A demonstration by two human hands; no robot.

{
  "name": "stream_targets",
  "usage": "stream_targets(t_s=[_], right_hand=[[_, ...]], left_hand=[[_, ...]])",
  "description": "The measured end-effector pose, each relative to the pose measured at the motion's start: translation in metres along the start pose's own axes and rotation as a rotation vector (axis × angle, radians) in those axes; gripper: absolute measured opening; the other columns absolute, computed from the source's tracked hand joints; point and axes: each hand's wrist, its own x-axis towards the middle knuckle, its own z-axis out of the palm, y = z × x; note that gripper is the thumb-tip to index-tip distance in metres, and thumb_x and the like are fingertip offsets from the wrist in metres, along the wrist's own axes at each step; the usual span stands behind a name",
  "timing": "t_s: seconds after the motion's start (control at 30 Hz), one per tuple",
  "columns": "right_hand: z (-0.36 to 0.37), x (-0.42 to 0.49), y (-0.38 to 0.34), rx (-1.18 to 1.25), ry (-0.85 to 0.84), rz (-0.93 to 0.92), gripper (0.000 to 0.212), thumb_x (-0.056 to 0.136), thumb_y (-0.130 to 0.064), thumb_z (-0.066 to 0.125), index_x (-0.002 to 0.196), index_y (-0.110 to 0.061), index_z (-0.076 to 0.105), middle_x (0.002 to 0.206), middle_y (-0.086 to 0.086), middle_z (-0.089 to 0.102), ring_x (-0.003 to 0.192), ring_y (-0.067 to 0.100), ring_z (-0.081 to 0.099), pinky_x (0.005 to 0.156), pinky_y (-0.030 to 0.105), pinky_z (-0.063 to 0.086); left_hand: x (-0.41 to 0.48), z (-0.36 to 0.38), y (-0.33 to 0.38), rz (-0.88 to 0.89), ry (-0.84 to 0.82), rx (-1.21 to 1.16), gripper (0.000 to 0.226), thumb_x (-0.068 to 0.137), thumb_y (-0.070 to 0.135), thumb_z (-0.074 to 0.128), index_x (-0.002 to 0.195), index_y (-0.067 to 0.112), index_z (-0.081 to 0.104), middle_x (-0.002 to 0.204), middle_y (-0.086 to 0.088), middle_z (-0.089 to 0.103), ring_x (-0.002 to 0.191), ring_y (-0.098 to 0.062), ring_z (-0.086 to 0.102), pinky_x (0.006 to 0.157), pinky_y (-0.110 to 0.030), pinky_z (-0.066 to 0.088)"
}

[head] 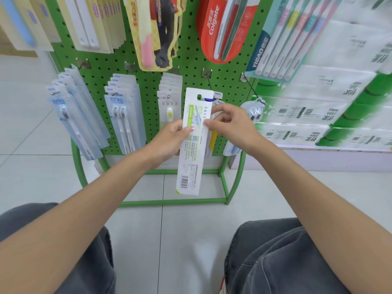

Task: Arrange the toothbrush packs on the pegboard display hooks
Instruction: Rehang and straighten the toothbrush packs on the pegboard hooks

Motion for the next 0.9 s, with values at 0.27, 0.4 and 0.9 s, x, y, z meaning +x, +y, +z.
stream_targets(t_s=[0.27, 0.4, 0.9], right_hand=[[0.003, 0.01, -0.011, -0.068, 0.112, -0.032, 0.009, 0.091, -0.013, 0.065, 0.099, -0.008, 0.067, 0.077, 0.005, 0.073, 0.054, 0.015, 0.064, 0.058, 0.022, 0.05], [0.012, 0.012, -0.014, -0.116, 0.09, -0.045, 0.019, 0.09, -0.029, 0.068, 0.103, -0.014, 0.071, 0.084, 0.001, 0.074, 0.069, 0.016, 0.071, 0.074, 0.039, 0.059], [0.04, 0.008, -0.042, -0.145, 0.119, 0.001, 0.033, 0.083, -0.034, 0.056, 0.063, -0.014, 0.039, 0.061, 0.006, 0.046, 0.057, 0.016, 0.042, 0.056, 0.03, 0.034]], left_hand=[[0.0, -0.004, -0.003, -0.021, 0.019, -0.041, 0.021, 0.103, 0.022, 0.048, 0.121, 0.022, 0.058, 0.092, 0.008, 0.076, 0.084, -0.006, 0.073, 0.068, -0.025, 0.06], [0.002, -0.002, -0.008, 0.029, 0.074, -0.076, 0.023, 0.099, 0.017, 0.056, 0.122, 0.021, 0.055, 0.096, 0.003, 0.076, 0.089, -0.014, 0.073, 0.079, -0.04, 0.061], [-0.004, 0.0, -0.004, 0.159, 0.237, 0.265, 0.051, 0.077, 0.035, 0.082, 0.115, 0.028, 0.048, 0.103, 0.011, 0.058, 0.087, -0.002, 0.061, 0.068, -0.017, 0.05]])
